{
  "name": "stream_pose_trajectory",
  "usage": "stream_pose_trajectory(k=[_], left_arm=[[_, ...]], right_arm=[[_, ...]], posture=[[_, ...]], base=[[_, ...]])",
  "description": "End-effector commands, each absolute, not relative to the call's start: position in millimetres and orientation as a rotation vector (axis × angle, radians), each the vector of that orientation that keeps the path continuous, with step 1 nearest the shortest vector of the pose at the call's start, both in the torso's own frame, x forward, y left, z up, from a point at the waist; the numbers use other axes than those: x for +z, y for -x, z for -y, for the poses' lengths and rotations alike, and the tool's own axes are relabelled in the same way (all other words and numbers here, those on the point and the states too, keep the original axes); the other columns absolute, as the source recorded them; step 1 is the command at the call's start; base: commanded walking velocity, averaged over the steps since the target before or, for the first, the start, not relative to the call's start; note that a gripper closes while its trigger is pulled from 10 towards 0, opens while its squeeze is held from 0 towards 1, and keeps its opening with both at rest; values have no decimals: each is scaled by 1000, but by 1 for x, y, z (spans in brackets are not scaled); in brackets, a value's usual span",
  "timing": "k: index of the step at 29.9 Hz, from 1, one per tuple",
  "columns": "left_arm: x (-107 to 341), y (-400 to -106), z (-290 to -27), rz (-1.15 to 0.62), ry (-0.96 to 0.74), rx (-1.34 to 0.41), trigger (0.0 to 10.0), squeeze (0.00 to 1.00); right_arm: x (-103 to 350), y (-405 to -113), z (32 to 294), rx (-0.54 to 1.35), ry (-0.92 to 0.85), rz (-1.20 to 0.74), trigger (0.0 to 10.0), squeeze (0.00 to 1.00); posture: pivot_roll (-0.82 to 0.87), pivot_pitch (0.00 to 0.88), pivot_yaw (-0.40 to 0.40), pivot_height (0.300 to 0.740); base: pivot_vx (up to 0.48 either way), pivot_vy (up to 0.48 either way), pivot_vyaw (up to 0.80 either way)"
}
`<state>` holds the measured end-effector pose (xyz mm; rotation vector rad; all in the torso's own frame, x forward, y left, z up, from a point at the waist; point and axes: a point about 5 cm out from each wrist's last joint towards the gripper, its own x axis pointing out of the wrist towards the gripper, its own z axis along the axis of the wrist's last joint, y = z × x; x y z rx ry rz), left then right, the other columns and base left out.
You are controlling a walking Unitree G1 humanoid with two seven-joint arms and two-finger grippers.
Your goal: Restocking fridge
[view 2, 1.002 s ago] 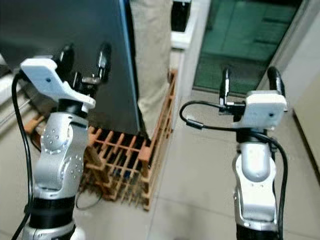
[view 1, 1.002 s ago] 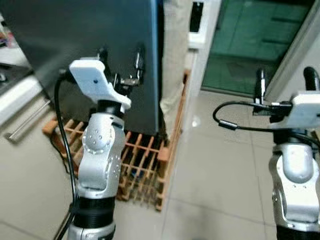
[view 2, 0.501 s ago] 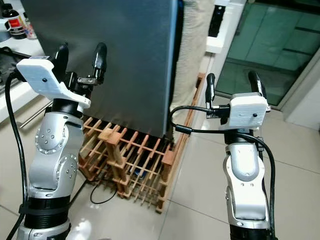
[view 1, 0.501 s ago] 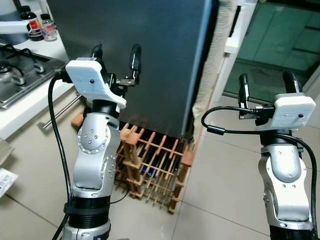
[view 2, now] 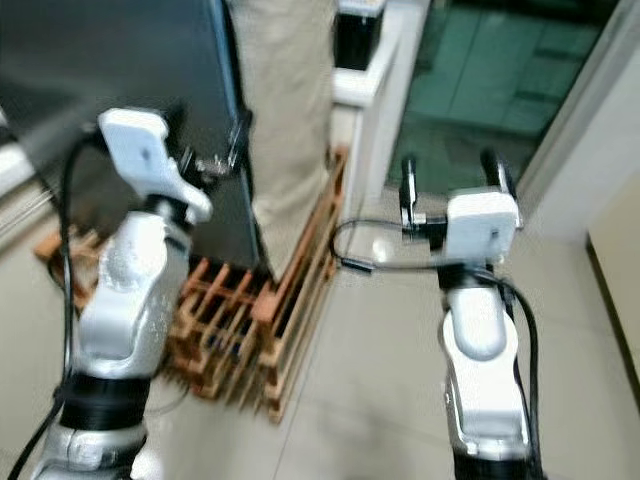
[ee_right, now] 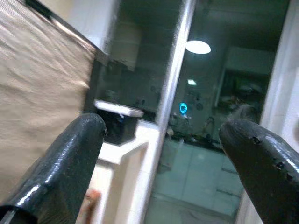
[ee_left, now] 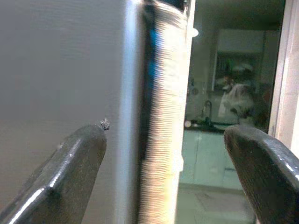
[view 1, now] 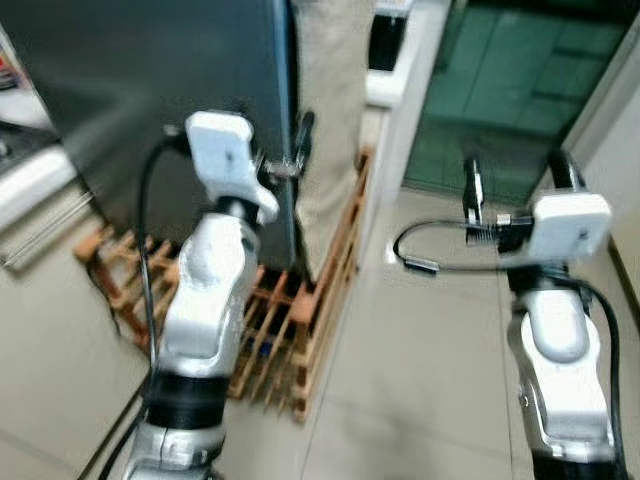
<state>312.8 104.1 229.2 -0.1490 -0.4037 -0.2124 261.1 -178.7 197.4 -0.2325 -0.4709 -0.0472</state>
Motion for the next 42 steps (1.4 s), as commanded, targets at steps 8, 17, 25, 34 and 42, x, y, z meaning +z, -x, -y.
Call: stream_pose_trajectory(k=[8, 17, 25, 34, 42], left_arm=[[213, -333, -98, 265, 177, -214, 10000, 0], [206, -344, -102, 206, 196, -158, 10000, 0], [205, -350, -88, 185, 225, -205, 10000, 0], [208, -356, -81, 176, 233, -227, 10000, 0], [209, -364, -86, 160, 255, -150, 10000, 0]], right_arm=[[194, -257, 176, -17, 198, 450, 10000, 0], [184, -249, 172, 38, 172, 386, 10000, 0], [182, -239, 170, 57, 170, 360, 10000, 0], [180, -231, 172, 53, 171, 334, 10000, 0], [177, -225, 173, 59, 173, 301, 10000, 0]], posture=[[-158, 13, 40, 740], [-175, 40, 44, 740], [-192, 78, 46, 740], [-215, 106, 48, 740], [-236, 117, 51, 740]], base=[[0, 0, 0], [0, 0, 0], [0, 0, 0], [0, 0, 0], [0, 0, 0]])
